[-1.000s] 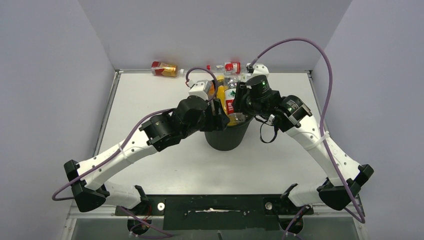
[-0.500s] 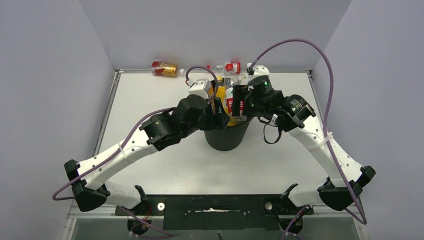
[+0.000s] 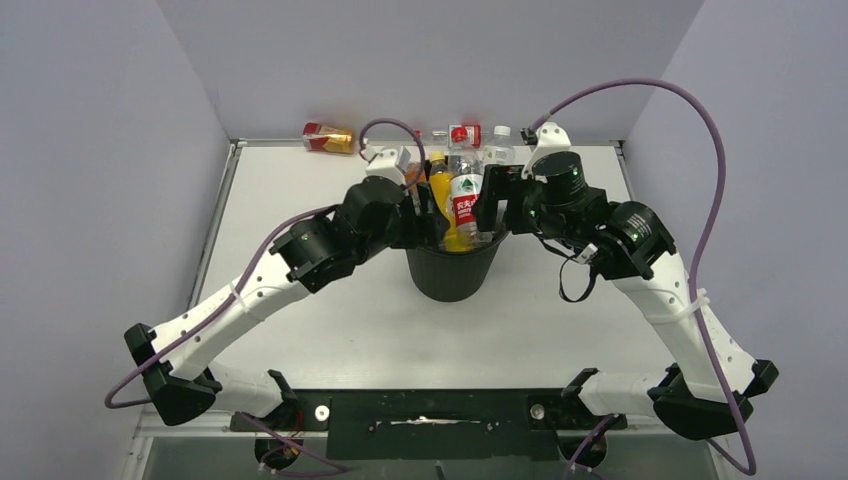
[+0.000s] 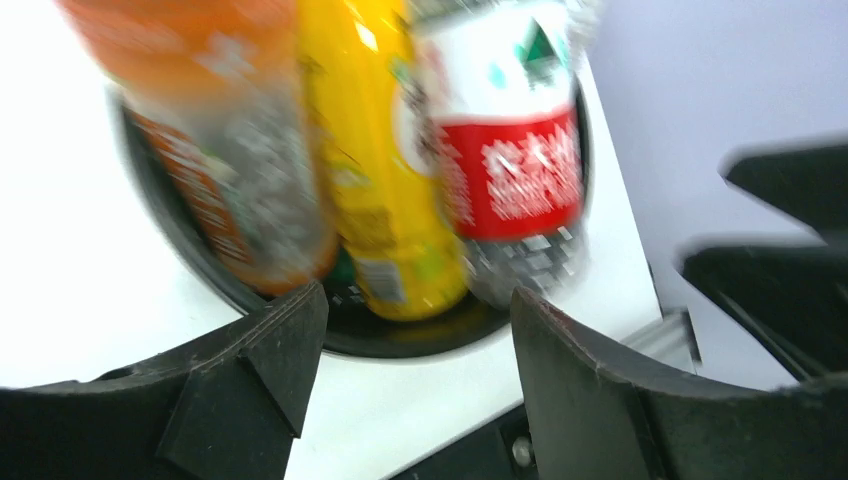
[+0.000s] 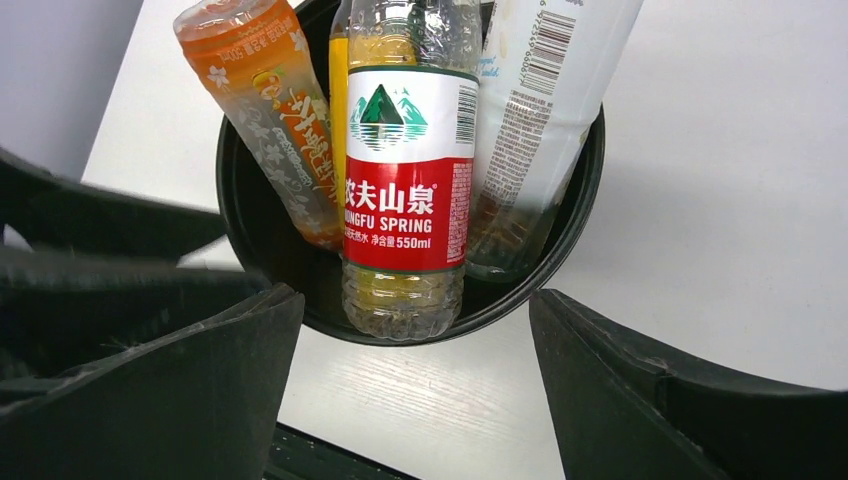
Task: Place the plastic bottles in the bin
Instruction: Place the plastic bottle in the trash bin, then adjust the plastic bottle at the center of the board.
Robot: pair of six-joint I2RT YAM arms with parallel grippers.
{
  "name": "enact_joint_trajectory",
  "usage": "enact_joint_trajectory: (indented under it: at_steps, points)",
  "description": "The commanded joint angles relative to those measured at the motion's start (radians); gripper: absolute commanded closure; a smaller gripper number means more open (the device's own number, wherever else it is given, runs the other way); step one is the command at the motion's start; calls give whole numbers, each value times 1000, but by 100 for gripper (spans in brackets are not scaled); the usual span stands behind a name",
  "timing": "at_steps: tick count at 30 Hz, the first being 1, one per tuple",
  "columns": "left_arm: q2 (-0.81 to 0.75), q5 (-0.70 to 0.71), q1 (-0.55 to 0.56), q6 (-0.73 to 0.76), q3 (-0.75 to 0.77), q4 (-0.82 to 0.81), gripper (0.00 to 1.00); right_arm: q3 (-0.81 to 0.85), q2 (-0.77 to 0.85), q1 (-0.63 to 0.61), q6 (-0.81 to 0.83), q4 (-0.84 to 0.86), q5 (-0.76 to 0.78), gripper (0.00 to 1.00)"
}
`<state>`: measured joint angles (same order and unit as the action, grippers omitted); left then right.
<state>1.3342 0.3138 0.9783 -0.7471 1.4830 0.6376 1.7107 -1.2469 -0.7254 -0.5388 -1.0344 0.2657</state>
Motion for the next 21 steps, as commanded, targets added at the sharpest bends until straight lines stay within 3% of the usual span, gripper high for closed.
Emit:
enact_joint_trajectory:
  at_steps: [1, 5, 9, 15, 21]
  points:
    - [-43, -65, -196, 60, 54, -8, 33, 37, 38, 12, -3, 22, 22, 13]
    - [-57, -161, -433, 113, 34, -40, 25, 53, 47, 40, -16, 1, 23, 11]
    - [7, -237, -636, 157, 33, -87, 3, 55, 57, 125, -17, -8, -54, 11]
    - [247, -344, -845, 148, 81, -206, 2, 26, 70, 211, -10, -19, -117, 11]
    - [554, -344, -915, 86, 286, -296, 2, -24, 67, 249, 9, -32, -124, 9]
